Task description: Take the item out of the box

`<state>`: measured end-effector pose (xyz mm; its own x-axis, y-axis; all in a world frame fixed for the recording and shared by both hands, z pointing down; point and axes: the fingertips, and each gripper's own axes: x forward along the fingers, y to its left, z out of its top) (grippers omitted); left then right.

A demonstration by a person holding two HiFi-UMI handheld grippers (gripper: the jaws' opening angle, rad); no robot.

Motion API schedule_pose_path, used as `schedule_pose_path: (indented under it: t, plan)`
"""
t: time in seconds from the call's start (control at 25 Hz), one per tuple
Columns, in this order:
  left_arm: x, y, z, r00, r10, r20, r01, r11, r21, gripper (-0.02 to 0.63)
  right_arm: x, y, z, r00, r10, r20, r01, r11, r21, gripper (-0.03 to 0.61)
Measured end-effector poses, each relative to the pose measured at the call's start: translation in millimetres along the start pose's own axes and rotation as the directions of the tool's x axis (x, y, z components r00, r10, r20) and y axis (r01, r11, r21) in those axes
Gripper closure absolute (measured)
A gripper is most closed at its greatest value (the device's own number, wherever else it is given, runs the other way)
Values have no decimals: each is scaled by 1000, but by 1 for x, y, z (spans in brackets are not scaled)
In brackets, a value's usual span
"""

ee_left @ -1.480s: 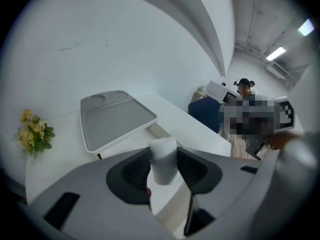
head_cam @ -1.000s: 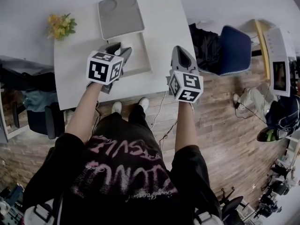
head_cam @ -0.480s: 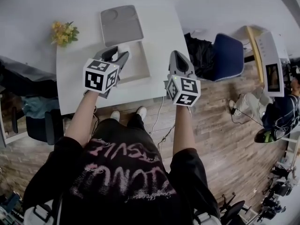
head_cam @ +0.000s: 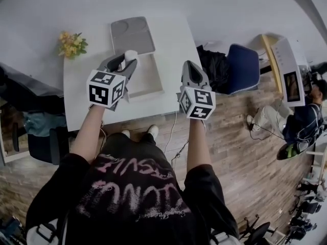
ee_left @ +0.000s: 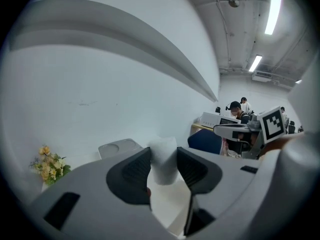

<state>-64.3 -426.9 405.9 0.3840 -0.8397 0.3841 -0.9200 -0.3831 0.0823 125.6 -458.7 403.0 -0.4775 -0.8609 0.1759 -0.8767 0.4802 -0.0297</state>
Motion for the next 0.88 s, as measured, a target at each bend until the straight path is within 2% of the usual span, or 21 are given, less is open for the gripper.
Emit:
schedule_pose_path:
  t: [0.36,0.88]
  plan:
    - [-15,7,23,996,20,88,-25,998,59,446,-4,1,15,999,-20,34,20,1000,-6,569]
    - [-38,14,55,984,40,173,-57,994,92,446,-10,5,36,997,-24,73,24,1000,-12,569]
